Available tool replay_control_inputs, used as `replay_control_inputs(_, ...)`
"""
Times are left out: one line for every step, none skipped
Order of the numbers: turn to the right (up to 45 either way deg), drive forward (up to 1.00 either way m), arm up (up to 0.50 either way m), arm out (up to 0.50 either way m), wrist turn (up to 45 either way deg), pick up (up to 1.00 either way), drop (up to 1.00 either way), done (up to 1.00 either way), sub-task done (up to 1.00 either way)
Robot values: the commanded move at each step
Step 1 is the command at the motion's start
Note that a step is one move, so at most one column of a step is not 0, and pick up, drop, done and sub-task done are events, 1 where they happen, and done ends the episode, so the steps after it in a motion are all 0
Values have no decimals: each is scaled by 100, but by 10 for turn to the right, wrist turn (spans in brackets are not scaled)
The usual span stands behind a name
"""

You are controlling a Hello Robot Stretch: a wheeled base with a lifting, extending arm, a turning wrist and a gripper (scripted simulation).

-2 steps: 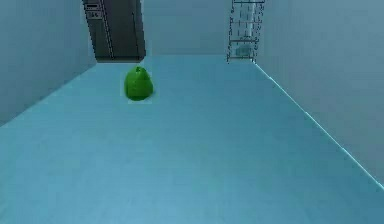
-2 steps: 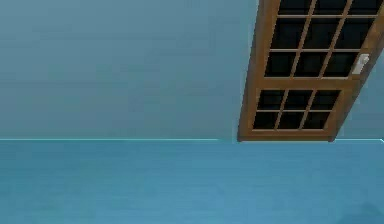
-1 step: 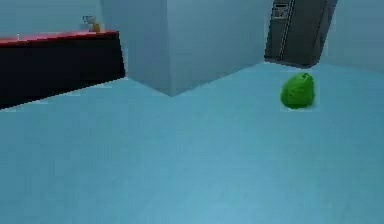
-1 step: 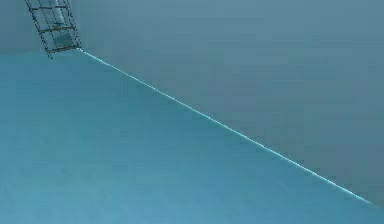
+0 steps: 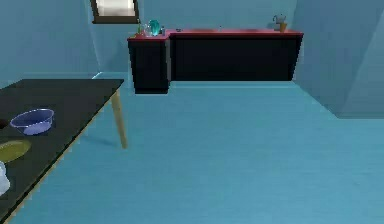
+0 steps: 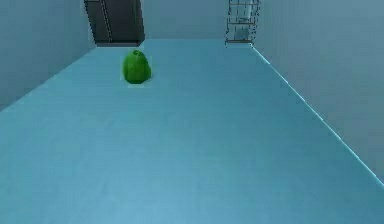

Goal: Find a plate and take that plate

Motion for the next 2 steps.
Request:
replay_control_inputs(-240, 0, 0, 0, 0, 0, 0, 0, 0)
replay_control_inputs(0, 30, 0, 0, 0, 0, 0, 0, 0)
